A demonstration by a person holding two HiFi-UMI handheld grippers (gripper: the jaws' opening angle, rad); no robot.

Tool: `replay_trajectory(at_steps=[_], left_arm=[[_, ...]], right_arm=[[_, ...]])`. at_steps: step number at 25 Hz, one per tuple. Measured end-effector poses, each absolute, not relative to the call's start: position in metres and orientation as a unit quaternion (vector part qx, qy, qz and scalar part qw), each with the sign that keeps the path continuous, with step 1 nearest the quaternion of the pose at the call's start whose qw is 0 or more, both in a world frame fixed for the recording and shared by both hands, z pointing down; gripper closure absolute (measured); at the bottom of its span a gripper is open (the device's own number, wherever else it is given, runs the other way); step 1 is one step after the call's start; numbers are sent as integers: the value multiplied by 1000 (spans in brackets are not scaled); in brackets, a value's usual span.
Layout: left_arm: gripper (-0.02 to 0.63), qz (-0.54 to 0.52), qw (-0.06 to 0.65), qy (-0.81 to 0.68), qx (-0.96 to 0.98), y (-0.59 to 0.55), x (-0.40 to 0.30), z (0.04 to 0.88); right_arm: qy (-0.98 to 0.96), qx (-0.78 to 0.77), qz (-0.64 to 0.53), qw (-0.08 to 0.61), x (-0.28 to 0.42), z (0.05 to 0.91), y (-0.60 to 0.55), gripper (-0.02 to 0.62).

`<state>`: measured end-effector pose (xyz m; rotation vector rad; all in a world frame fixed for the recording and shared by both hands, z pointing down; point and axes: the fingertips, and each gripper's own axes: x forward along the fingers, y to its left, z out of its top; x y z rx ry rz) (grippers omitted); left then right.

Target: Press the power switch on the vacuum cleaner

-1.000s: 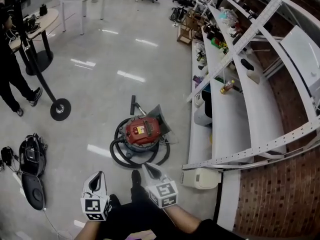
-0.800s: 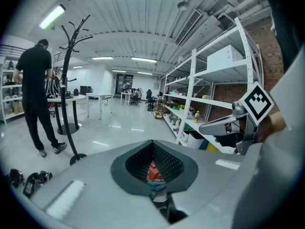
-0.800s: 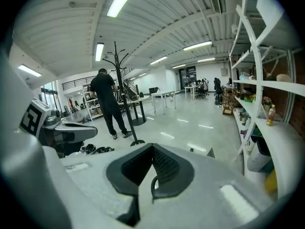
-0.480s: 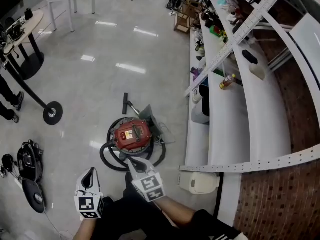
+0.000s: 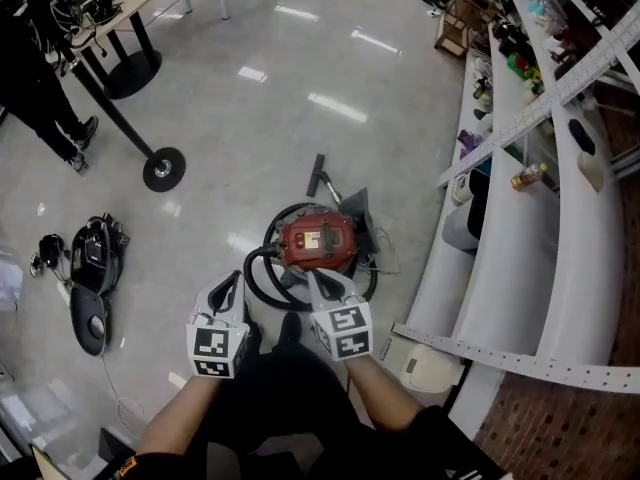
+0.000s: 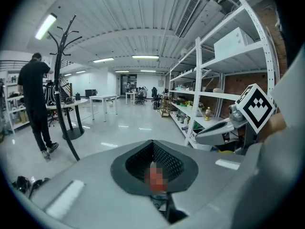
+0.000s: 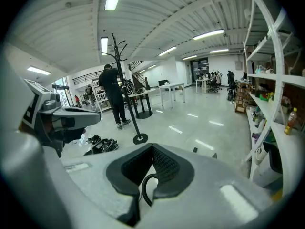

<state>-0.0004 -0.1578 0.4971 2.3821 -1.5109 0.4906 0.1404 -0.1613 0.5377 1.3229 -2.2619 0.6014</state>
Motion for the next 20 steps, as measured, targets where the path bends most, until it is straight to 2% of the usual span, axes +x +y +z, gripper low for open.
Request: replay_trajectory(at_steps=[10,20], left_arm=[[591,208,170,-488,831,-190,11,547],[591,243,227,-454,826,-226,12,649]], right_arm=[[-786,481,274,275,145,595,-185,603],[-749,464,340,329,130,696,-223,603]])
